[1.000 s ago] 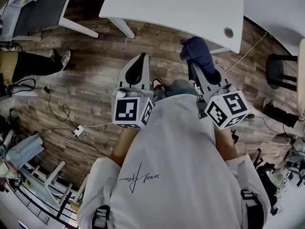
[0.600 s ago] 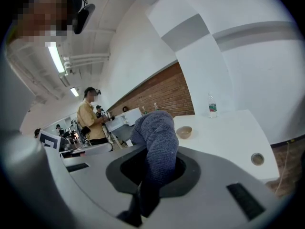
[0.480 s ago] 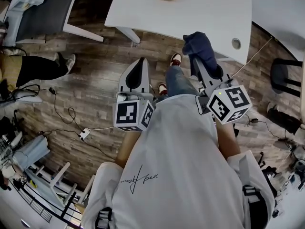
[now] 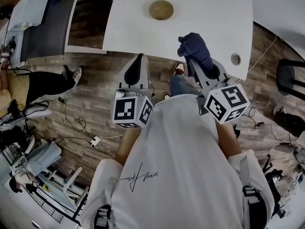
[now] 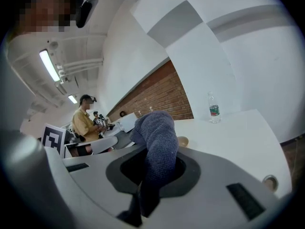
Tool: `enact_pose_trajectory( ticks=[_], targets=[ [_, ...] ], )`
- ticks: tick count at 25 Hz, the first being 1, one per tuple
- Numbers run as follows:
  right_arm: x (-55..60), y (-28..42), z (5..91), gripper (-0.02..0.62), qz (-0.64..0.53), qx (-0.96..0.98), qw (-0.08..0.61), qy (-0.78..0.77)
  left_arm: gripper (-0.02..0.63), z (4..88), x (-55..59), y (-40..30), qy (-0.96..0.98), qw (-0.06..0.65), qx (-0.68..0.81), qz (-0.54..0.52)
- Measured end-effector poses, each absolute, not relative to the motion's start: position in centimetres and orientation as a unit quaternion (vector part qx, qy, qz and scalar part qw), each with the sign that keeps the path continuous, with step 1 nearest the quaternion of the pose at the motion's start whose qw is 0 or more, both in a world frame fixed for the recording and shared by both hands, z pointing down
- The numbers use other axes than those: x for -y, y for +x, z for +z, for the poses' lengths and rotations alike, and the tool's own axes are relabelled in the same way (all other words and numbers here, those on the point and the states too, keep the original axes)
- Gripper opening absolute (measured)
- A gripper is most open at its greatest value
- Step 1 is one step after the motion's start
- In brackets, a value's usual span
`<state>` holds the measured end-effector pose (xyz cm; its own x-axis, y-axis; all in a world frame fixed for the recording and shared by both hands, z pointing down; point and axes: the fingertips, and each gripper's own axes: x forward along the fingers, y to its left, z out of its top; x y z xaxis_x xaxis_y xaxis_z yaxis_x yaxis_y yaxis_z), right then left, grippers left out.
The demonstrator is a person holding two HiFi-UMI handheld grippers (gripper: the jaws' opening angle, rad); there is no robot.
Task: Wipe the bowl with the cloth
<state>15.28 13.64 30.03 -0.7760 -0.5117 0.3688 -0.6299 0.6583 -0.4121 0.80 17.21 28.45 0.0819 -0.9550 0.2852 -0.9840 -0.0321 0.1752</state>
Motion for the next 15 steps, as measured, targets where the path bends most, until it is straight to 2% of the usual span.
enact_pose_trajectory(
  ticks=[15],
  targets=[
    [-5.3, 13.1, 31.7, 0.035, 0.312, 0.901, 0.086, 0.288, 0.017, 29.0, -8.4, -1.7, 0.705, 0.175, 0.679, 0.105]
  ],
)
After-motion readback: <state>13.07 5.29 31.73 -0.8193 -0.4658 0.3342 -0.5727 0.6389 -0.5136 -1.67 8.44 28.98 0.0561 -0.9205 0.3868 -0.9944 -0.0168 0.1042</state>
